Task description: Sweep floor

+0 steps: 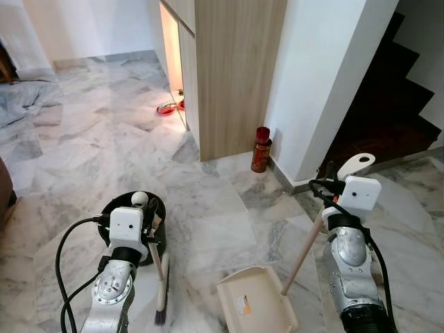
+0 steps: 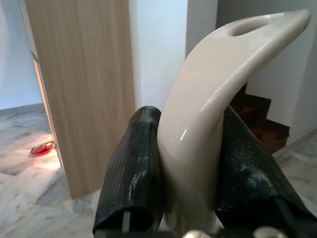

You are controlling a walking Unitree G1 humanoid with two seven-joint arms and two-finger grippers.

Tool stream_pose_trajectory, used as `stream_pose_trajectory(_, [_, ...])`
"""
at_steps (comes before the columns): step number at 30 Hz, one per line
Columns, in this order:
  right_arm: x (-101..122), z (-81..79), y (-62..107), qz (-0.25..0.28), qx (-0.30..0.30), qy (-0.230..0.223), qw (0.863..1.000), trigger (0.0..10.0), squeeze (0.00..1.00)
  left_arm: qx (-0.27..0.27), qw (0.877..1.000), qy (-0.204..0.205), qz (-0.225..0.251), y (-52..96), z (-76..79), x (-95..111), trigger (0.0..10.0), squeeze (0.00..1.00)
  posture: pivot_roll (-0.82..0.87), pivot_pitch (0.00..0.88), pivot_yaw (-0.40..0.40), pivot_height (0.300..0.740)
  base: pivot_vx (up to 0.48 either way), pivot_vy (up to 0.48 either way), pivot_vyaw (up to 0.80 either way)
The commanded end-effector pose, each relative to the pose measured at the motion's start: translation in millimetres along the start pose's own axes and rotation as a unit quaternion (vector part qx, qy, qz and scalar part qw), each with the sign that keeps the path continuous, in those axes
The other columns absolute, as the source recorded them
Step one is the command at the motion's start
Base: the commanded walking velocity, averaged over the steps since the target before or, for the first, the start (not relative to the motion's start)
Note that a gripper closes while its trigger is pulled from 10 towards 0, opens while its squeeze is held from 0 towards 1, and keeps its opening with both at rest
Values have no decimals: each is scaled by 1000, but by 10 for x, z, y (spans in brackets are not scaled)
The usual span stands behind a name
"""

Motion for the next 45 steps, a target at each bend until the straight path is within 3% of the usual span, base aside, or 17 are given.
stream_pose_trajectory(1, [48, 65, -20, 7, -10, 1, 1000, 10000, 0, 2, 1000, -8, 23, -44, -46, 117, 10000, 0, -63, 15, 0, 740, 0, 0, -800])
stream_pose_trajectory(45, [32, 45, -27, 0, -7, -1, 1000, 10000, 0, 3, 999, -28, 21, -99, -77, 119, 10000, 0, -69, 27, 7, 740, 0, -108, -800])
Point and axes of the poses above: a point about 5 cm out from each wrist's last joint towards the gripper, its own y axis pointing back from the gripper into the wrist, its own x axis along the axis of the wrist's last joint, z = x × y, the point moved 6 cm from there along -y, pointing out of the wrist towards the gripper, and after that the axes turned 3 degrees about y, right-handed, at the moved point
